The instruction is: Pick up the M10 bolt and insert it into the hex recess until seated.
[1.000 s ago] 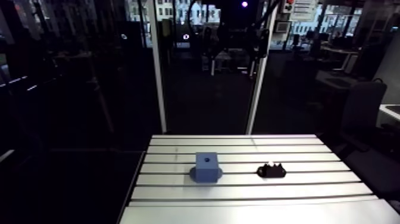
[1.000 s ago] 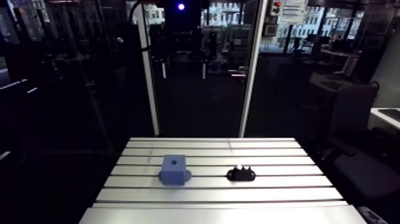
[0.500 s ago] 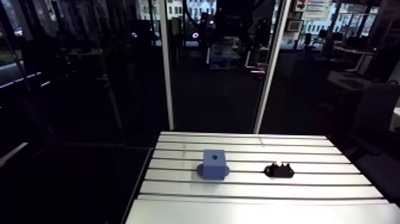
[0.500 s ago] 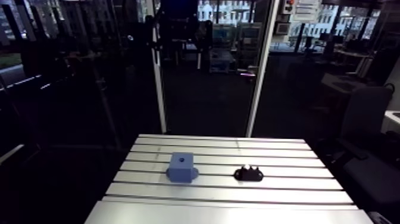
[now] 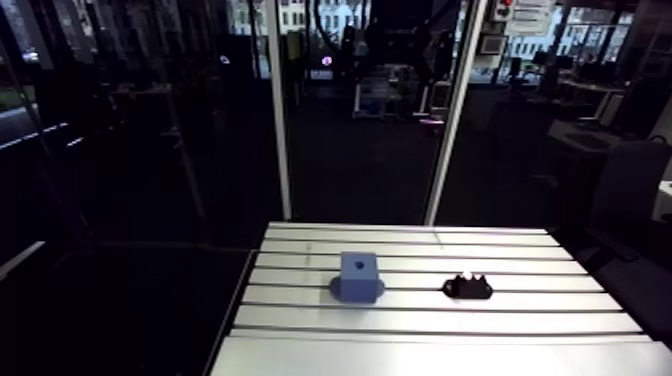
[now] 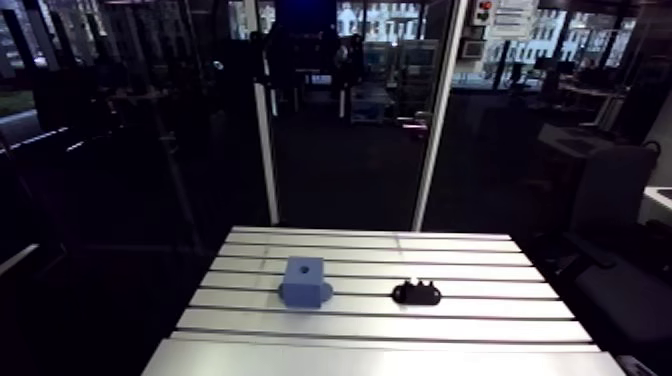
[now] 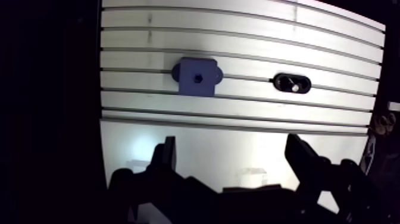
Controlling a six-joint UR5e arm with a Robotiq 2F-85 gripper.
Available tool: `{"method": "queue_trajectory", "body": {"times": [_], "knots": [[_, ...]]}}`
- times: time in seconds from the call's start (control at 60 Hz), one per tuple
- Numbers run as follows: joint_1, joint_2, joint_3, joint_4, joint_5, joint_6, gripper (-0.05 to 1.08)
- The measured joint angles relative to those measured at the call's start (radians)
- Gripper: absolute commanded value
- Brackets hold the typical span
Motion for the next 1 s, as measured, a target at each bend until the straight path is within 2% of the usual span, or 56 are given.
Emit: {"method": "queue_trajectory", "body": {"times": [0.167,0.4,0.817,1.0], "knots": [[-0.006,0.000,0.001,0.000,-0.035,-0.006,0.01],[-0.031,0.000,0.011,-0.009,-0.051,-0.034,0.01],[-0.153,0.001,0.112,-0.119,-0.045,-0.212,0.02],[-0.203,0.002,0.178,-0.196,-0.030,-0.282,0.02]]}}
